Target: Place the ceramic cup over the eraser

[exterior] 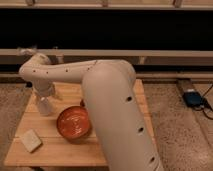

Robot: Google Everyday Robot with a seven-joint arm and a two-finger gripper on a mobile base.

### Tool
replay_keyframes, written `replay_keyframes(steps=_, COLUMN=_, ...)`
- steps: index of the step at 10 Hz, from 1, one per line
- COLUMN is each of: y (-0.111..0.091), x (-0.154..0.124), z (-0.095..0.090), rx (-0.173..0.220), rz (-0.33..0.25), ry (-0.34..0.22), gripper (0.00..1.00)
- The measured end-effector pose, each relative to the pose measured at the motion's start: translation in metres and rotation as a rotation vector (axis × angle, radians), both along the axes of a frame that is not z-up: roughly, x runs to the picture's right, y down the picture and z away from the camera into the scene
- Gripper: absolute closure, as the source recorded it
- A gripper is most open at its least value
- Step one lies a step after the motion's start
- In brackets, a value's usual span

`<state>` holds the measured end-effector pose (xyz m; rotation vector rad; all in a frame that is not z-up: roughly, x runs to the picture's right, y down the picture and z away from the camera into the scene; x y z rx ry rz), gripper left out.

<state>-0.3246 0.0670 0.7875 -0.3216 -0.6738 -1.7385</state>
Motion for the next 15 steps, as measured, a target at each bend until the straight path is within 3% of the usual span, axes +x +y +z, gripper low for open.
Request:
replay_keyframes(steps=5, y=-0.001, x=-0.043, z=0.007, rx=0.001, rz=-0.083, ry=-0.053, gripper=0.20)
replay_keyframes(steps=8, y=0.003, x=-0.061, z=0.025, rx=0.004, rz=-0.126, ry=-0.063, gripper=0.20)
replay_keyframes(steps=12, y=-0.001, x=-0.068, z=0.048, rx=0.039, rz=-0.144, ry=-0.042, gripper=0.21)
replay_keyframes(steps=15, y=-0.005, x=-0.062, z=0.056, rx=0.055, rz=-0.144, ry=-0.020, gripper=0.42)
